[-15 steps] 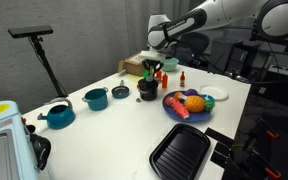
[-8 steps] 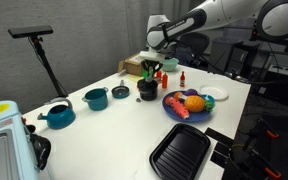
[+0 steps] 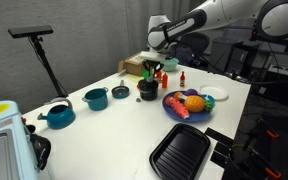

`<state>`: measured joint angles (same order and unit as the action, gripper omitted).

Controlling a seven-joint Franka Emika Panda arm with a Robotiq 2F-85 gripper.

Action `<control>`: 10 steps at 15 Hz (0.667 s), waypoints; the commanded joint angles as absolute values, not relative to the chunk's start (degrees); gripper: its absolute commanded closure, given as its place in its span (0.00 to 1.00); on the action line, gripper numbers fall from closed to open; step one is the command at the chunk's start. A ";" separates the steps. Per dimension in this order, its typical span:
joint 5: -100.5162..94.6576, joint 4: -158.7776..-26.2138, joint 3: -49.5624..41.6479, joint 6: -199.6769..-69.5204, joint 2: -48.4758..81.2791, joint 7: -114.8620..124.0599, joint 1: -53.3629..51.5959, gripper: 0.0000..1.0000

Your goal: Put the black lid on the black pot

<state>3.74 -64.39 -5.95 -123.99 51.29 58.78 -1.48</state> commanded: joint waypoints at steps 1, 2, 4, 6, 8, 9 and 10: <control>5.00 -64.28 -6.28 -122.84 51.11 60.81 -1.02 0.93; 5.38 -64.28 -6.08 -122.86 51.14 61.24 -0.75 0.93; 5.78 -64.12 -5.88 -122.74 51.38 61.49 -0.50 0.93; 6.33 -64.18 -5.80 -122.31 51.48 62.04 -0.30 0.93; 6.85 -64.30 -5.62 -121.86 51.49 62.19 -0.05 0.93; 7.03 -64.28 -5.68 -121.71 51.48 62.49 -0.06 0.57; 7.00 -64.23 -5.87 -121.51 51.37 62.89 -0.15 0.47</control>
